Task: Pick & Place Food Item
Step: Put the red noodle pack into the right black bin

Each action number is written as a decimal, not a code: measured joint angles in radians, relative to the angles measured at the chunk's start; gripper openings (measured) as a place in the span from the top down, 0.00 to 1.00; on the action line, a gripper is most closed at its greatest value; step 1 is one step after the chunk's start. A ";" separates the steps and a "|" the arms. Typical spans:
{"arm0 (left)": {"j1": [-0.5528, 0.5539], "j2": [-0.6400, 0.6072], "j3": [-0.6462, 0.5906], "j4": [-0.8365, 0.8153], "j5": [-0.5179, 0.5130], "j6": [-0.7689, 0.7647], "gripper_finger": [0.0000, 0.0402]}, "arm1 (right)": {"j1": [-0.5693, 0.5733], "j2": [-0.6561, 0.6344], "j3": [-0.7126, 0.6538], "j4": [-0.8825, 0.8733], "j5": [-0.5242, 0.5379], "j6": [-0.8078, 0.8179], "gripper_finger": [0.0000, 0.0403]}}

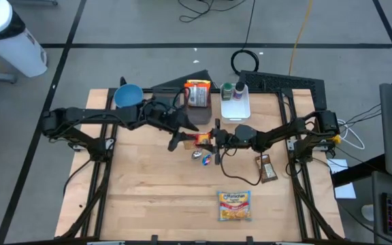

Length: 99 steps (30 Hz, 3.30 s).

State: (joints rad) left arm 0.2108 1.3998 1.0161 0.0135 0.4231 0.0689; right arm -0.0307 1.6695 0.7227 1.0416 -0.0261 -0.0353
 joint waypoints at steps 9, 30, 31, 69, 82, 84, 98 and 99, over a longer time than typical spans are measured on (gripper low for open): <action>0.008 0.000 0.000 -0.004 0.026 0.023 0.98 | -0.001 0.000 0.000 0.001 0.002 0.000 0.71; 0.071 -0.127 0.000 -0.156 -0.009 0.075 1.00 | -0.002 0.000 0.002 0.020 0.207 -0.025 0.56; 0.071 -0.135 0.000 -0.167 -0.009 0.082 1.00 | -0.002 0.000 0.002 0.022 0.206 -0.034 0.56; 0.083 -0.317 0.001 -0.299 -0.067 -0.010 1.00 | 0.000 -0.016 -0.001 0.000 0.208 -0.037 0.57; 0.086 -0.317 0.001 -0.297 -0.199 0.033 1.00 | 0.000 -0.016 -0.001 0.000 0.208 -0.037 0.57; 0.086 -0.317 0.001 -0.296 -0.196 0.033 1.00 | 0.000 -0.016 -0.001 0.000 0.208 -0.037 0.56; 0.086 -0.311 0.001 -0.282 -0.188 0.030 1.00 | 0.000 -0.016 0.000 0.000 0.208 -0.037 0.57; 0.086 -0.311 0.001 -0.269 -0.167 0.027 1.00 | 0.000 -0.016 0.000 0.000 0.208 -0.037 0.57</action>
State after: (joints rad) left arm 0.2970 1.0893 1.0172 -0.2554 0.2559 0.0954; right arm -0.0311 1.6539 0.7223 1.0420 0.1818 -0.0723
